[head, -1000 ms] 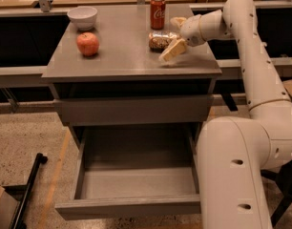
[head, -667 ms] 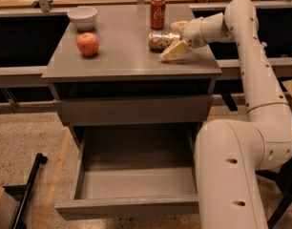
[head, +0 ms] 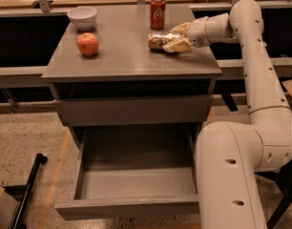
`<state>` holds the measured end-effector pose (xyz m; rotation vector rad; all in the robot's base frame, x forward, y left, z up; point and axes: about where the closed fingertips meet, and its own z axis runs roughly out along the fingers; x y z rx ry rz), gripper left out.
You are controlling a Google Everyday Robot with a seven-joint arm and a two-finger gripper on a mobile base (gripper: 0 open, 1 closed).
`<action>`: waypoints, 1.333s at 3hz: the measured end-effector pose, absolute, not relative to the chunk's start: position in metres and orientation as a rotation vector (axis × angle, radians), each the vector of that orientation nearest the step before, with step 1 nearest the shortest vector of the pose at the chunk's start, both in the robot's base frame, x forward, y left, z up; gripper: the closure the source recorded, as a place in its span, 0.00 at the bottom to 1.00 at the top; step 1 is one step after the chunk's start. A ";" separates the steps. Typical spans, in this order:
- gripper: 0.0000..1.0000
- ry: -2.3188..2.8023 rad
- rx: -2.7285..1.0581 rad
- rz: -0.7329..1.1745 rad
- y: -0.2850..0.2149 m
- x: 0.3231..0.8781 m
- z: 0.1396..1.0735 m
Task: Place orange can into middle drawer
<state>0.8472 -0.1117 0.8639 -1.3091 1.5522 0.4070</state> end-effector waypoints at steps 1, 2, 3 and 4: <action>0.87 1.540 -1.318 0.429 -0.113 0.839 0.869; 1.00 1.524 -1.357 0.460 -0.112 0.823 0.878; 1.00 1.541 -1.426 0.494 -0.115 0.796 0.886; 1.00 1.557 -1.456 0.511 -0.121 0.777 0.892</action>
Offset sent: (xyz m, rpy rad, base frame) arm -0.0599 -0.0037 0.0310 -0.0039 0.0215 0.1145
